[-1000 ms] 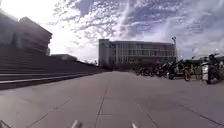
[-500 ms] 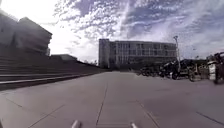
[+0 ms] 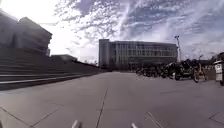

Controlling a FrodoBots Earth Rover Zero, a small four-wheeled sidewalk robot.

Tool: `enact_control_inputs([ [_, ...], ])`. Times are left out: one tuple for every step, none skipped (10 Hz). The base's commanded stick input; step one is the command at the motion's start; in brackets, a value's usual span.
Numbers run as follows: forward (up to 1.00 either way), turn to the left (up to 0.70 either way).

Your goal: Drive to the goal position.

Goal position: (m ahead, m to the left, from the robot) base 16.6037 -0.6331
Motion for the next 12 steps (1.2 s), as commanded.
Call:
enact_control_inputs([
  [0.35,0.00],
  [0.35,0.00],
  [0.35,0.00],
  [0.34,0.00],
  [0.34,0.00],
  [0.35,0.00],
  [0.35,0.00],
  [0.34,0.00],
  [0.34,0.00],
  [0.34,0.00],
  [0.34,0.00],
  [0.34,0.00],
])
